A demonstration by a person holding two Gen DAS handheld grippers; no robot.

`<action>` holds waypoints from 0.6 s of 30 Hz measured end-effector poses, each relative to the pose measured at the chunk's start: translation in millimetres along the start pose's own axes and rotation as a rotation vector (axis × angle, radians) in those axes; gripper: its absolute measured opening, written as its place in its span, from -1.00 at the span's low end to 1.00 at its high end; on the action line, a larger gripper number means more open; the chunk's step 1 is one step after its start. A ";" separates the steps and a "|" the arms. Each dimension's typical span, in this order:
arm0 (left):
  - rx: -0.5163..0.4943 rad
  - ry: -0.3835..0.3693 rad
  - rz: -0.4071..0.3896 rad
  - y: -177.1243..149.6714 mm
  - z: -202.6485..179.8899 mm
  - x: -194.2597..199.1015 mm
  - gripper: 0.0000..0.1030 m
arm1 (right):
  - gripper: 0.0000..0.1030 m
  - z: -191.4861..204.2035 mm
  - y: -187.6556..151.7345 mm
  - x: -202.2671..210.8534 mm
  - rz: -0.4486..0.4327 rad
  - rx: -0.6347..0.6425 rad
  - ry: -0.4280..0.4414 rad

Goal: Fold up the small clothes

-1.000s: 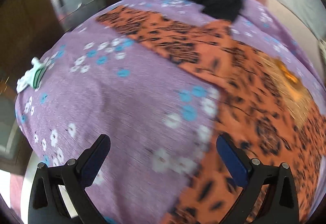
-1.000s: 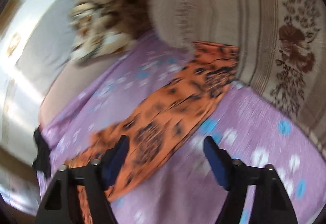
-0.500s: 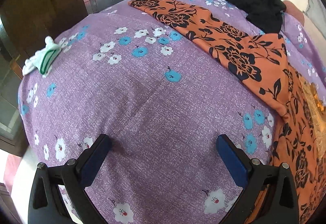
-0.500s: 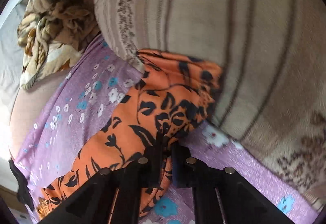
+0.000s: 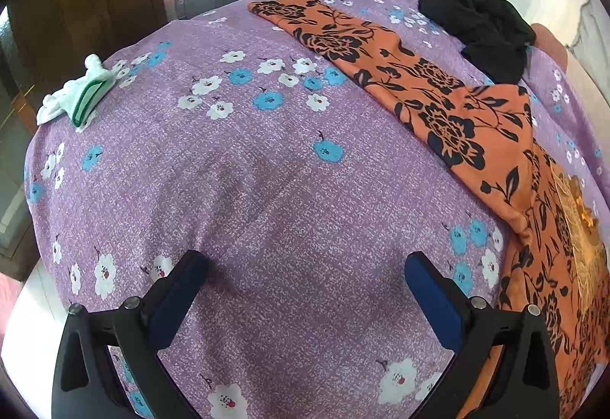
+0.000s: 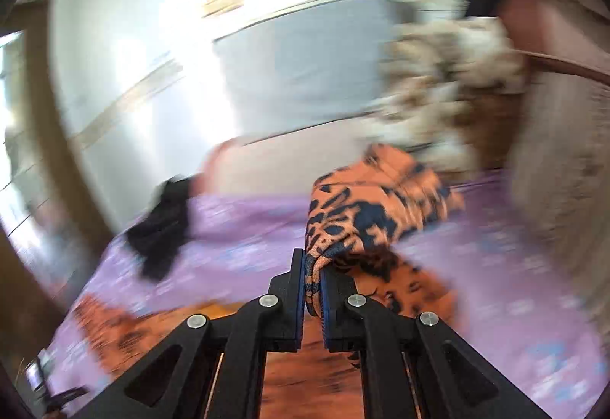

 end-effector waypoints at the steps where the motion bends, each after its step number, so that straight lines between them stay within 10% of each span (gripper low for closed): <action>1: -0.002 -0.007 0.001 -0.1 0.3 0.7 1.00 | -0.79 28.6 -26.1 -11.1 0.051 -0.013 0.036; 3: -0.004 -0.022 0.003 -0.4 1.6 2.5 1.00 | -0.62 70.9 -81.1 -36.5 0.159 -0.016 0.093; 5: -0.008 -0.036 0.005 -0.5 1.4 2.5 1.00 | 0.68 101.6 -148.0 -67.6 0.335 -0.016 0.163; 7: -0.012 -0.049 0.010 -0.7 2.2 3.0 1.00 | 0.70 110.8 -217.9 -92.2 0.543 -0.012 0.136; 12: -0.001 -0.078 0.014 -0.6 4.8 8.3 1.00 | 0.69 116.3 -179.8 -52.2 0.415 -0.021 0.205; 18: 0.039 -0.181 -0.041 6.0 -5.9 32.5 1.00 | 0.69 40.7 -131.7 -15.0 0.289 -0.114 0.082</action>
Point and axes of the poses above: each gripper's, at about its wrist camera, not at the fingertips, and x roughly against the way its jaws point, z to its left, y to its top, the point moved 4 cm from there along -x, roughly the way its jaws point, and after that the axes turned 14 degrees about -z, right-handed, at the moved point
